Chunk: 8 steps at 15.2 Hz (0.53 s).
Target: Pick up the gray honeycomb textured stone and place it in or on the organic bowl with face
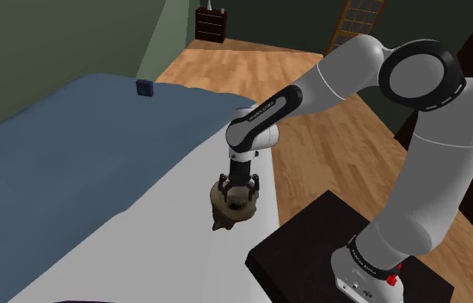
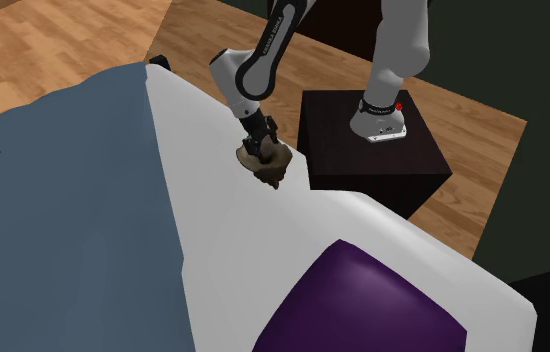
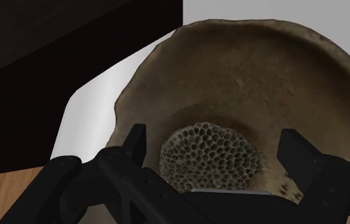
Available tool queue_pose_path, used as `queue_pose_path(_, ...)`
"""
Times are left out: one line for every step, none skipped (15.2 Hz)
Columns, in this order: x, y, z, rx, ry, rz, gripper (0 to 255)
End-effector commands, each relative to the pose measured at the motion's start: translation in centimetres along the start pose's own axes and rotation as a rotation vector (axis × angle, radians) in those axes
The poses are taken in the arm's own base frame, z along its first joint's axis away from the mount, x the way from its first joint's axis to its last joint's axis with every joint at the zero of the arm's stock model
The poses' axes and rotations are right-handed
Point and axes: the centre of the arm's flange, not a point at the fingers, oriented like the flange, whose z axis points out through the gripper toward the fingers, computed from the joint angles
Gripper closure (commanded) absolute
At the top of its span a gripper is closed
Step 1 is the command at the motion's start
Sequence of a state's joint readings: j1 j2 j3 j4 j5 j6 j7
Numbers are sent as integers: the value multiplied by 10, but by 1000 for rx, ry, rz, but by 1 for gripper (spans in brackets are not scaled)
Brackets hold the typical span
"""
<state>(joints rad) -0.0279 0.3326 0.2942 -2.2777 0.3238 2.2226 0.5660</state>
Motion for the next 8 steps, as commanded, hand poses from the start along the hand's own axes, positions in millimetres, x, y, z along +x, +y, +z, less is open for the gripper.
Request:
queue_pose_path(0,0,0,0,0,0,0)
queue_pose_path(0,0,0,0,0,0,255)
queue_pose_path(0,0,0,0,0,0,255)
queue_pose_path(0,0,0,0,0,0,255)
queue_pose_path(0,0,0,0,0,0,255)
queue_pose_path(0,0,0,0,0,0,255)
queue_pose_path(0,0,0,0,0,0,255)
queue_pose_path(0,0,0,0,0,0,255)
